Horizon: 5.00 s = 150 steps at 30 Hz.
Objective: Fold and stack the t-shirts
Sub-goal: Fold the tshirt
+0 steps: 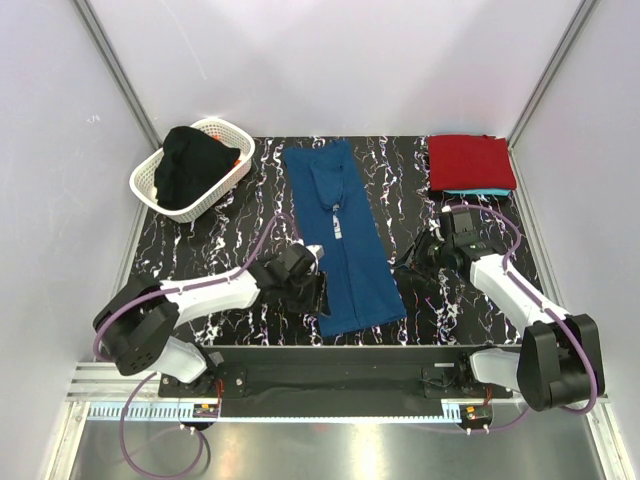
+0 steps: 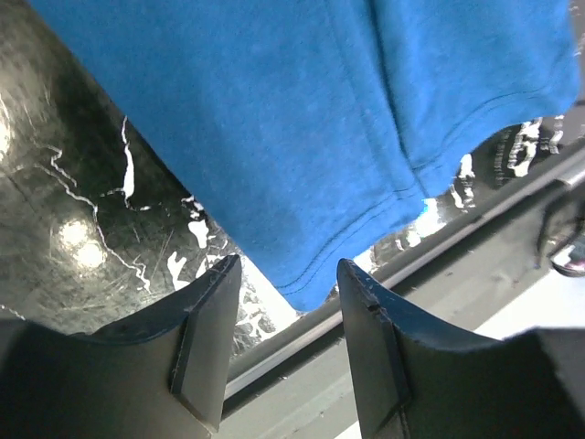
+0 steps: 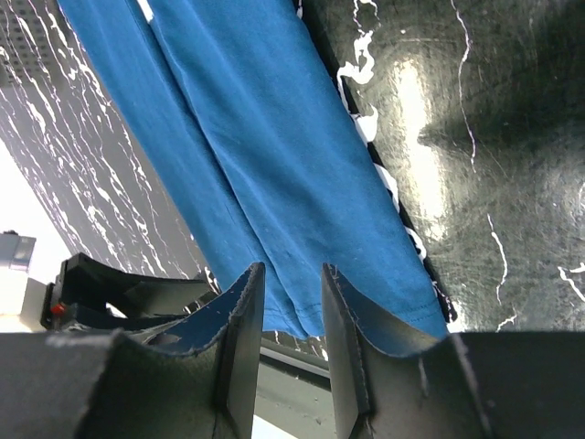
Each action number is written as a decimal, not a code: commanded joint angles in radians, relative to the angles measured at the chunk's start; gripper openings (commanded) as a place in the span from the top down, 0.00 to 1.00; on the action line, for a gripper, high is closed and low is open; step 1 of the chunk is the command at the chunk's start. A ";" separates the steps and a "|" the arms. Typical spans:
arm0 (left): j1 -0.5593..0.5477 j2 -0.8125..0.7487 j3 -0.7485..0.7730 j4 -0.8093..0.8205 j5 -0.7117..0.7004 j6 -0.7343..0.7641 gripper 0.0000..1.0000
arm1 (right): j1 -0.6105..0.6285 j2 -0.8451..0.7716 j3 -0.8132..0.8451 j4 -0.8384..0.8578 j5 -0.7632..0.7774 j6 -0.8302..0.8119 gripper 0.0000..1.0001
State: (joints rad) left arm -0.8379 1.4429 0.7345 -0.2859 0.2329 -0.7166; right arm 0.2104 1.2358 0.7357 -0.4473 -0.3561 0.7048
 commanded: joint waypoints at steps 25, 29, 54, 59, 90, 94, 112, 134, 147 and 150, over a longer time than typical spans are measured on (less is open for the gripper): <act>-0.125 -0.025 -0.130 0.059 -0.180 -0.081 0.97 | 0.009 -0.107 -0.128 0.007 0.031 0.002 0.60; -0.122 -0.125 -0.115 -0.120 -0.302 -0.043 0.99 | 0.044 -0.096 -0.119 0.013 0.051 0.001 0.57; -0.017 -0.449 -0.057 -0.129 -0.186 0.031 0.65 | 0.429 0.100 -0.071 0.111 0.097 0.179 0.85; -0.015 -0.316 -0.089 0.007 -0.070 -0.026 0.66 | 0.466 0.060 -0.062 0.111 0.092 0.180 0.85; 0.138 -0.395 -0.118 -0.165 -0.150 0.043 0.56 | 0.564 0.114 0.079 -0.077 0.235 0.257 0.79; 0.175 -0.360 -0.177 -0.145 -0.110 0.032 0.56 | 0.575 0.189 0.096 -0.050 0.221 0.251 0.79; 0.178 -0.326 -0.176 -0.182 -0.156 0.052 0.55 | 0.578 0.149 0.028 -0.070 0.281 0.231 0.74; 0.131 -0.335 -0.333 -0.081 -0.084 -0.069 0.62 | 0.569 0.140 -0.070 -0.029 0.183 0.240 0.48; 0.126 -0.375 -0.342 -0.110 -0.106 -0.067 0.65 | 0.569 0.137 -0.145 0.024 0.170 0.285 0.57; 0.112 -0.394 -0.333 -0.140 -0.119 -0.073 0.64 | 0.567 0.125 -0.154 0.024 0.175 0.291 0.60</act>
State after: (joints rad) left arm -0.7105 1.0687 0.4095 -0.3645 0.1379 -0.7914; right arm 0.7780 1.3739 0.6060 -0.4202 -0.2031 0.9836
